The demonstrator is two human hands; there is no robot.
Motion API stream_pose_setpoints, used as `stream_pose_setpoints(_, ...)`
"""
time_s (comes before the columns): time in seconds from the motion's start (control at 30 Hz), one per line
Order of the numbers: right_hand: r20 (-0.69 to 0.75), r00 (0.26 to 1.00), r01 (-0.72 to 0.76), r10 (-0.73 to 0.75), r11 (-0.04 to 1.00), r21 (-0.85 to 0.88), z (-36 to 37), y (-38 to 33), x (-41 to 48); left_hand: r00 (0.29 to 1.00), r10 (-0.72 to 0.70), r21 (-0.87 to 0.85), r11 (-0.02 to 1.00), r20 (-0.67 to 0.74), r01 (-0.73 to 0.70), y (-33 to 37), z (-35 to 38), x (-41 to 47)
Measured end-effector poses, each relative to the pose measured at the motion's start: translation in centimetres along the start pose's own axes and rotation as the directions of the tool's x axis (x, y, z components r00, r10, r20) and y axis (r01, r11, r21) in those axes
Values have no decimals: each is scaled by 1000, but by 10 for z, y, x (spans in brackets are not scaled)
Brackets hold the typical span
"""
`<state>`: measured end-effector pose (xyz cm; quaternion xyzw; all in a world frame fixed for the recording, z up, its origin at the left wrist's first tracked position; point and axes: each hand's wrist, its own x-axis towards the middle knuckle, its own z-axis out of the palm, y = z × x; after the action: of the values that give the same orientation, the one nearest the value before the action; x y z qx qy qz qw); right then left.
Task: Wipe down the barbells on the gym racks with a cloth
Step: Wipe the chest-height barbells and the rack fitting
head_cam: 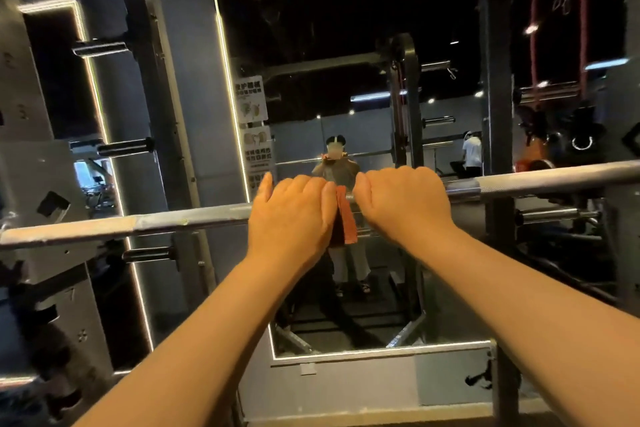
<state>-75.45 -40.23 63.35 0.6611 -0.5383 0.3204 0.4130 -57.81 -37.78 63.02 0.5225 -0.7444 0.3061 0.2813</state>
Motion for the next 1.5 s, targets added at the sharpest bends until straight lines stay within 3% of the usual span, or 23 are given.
stream_pose_setpoints(0.13, 2, 1000, -28, 28, 999, 21, 1, -1, 1, 992, -124, -16, 992, -20, 123, 14, 5, 16)
stream_pose_setpoints(0.3, 12, 1000, 6, -6, 1000, 27, -3, 1, 0, 999, -16, -14, 1000, -30, 16, 27, 4, 10)
stream_pose_setpoints(0.4, 7, 1000, -4, 4, 999, 48, -7, 0, 0, 997, 66, 73, 995, -51, -62, 6, -2, 1)
stream_pose_setpoints(0.5, 13, 1000, 4, -4, 999, 55, -5, 0, -1, 997, -55, 112, 993, 56, 48, -10, -8, 2)
stream_pose_setpoints(0.63, -5, 999, -38, 38, 999, 29, -2, -3, 1, 996, -86, 81, 993, -32, 88, 6, -5, 11)
stream_pose_setpoints(0.87, -3, 1000, -27, 27, 998, 53, -6, -1, -1, 986, 41, -25, 999, -163, -45, 7, 9, 1)
stream_pose_setpoints(0.97, 6, 999, -35, 35, 999, 24, -6, -3, -1, 996, -3, 59, 998, -90, 8, -15, 1, -5)
stream_pose_setpoints(1.07, -6, 999, -53, 53, 998, 26, -3, -3, 0, 985, -169, 89, 982, 29, 166, -13, -10, 2)
stream_pose_setpoints(1.17, -4, 1000, 13, -14, 1000, -6, -4, 0, -1, 990, -129, 106, 987, 62, 122, 10, -5, 17)
stream_pose_setpoints(1.23, 16, 997, 75, -75, 997, -35, -4, 2, -2, 999, -39, 48, 998, 3, 38, 23, 2, 20)
stream_pose_setpoints(1.37, 28, 998, 56, -57, 998, 18, -2, 3, -1, 980, -12, -113, 994, -198, -11, 20, 25, -6)
stream_pose_setpoints(1.5, 5, 999, 43, -43, 999, 15, -1, 1, -2, 962, 59, -61, 995, -268, -78, 6, 51, -34)
